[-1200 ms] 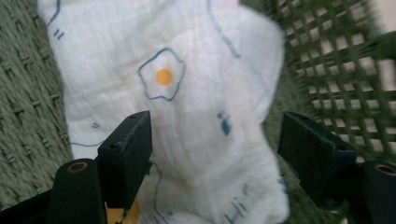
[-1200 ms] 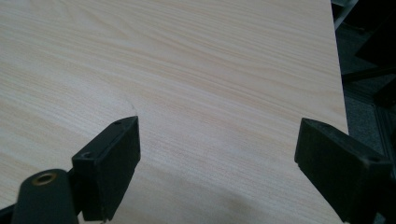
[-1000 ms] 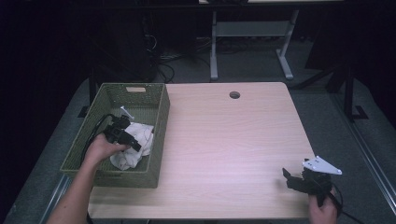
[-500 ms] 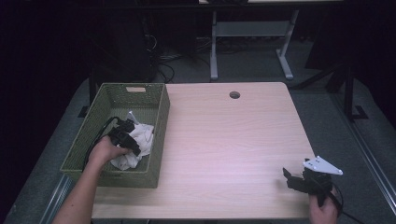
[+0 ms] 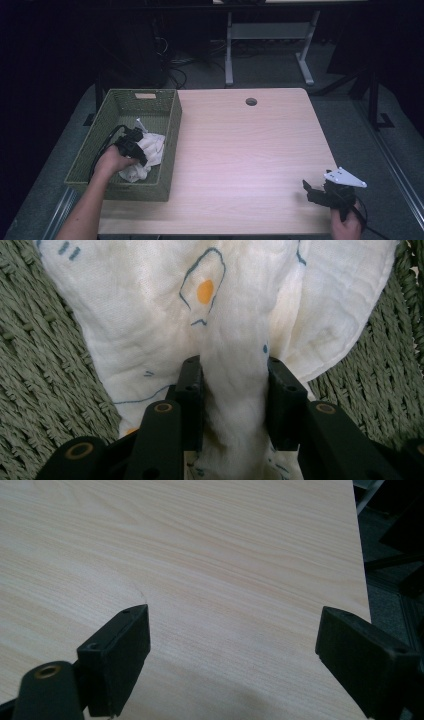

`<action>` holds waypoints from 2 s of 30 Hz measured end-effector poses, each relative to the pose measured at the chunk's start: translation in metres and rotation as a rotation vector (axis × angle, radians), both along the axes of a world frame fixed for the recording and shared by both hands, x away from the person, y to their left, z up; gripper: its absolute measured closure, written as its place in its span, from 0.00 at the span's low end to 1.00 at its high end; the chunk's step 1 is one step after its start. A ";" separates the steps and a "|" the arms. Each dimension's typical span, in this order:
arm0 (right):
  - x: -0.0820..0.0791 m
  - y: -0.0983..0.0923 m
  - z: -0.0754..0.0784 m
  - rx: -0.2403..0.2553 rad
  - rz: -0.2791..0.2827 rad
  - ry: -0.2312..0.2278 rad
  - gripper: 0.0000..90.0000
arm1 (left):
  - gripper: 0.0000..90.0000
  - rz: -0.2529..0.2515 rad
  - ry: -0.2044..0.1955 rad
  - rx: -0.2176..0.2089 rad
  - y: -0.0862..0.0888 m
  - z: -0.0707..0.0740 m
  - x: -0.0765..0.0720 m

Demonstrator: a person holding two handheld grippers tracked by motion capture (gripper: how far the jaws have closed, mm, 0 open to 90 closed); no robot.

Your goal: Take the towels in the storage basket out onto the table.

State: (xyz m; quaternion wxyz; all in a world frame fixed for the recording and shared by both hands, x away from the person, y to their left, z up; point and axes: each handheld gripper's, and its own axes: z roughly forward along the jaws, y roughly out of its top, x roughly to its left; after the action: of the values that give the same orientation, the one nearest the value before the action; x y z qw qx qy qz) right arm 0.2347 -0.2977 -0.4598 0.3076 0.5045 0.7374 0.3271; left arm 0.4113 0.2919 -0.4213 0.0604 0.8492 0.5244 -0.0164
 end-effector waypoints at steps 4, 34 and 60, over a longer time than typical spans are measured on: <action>0.000 0.000 0.000 -0.001 -0.001 0.001 0.15 | 0.75 0.012 -0.005 -0.026 0.004 0.000 -0.001; 0.000 -0.004 -0.001 0.013 -0.013 -0.008 0.15 | 0.78 0.109 -0.080 -0.339 0.039 0.038 -0.006; -0.001 -0.004 0.002 0.008 -0.024 -0.016 0.15 | 0.77 0.145 -0.131 -0.520 0.058 0.059 -0.020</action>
State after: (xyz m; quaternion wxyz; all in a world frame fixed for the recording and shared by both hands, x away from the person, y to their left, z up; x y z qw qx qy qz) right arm 0.2340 -0.3015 -0.4578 0.3154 0.5120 0.7276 0.3302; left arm 0.3917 0.3501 -0.3624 0.3110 0.7648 0.5568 -0.0912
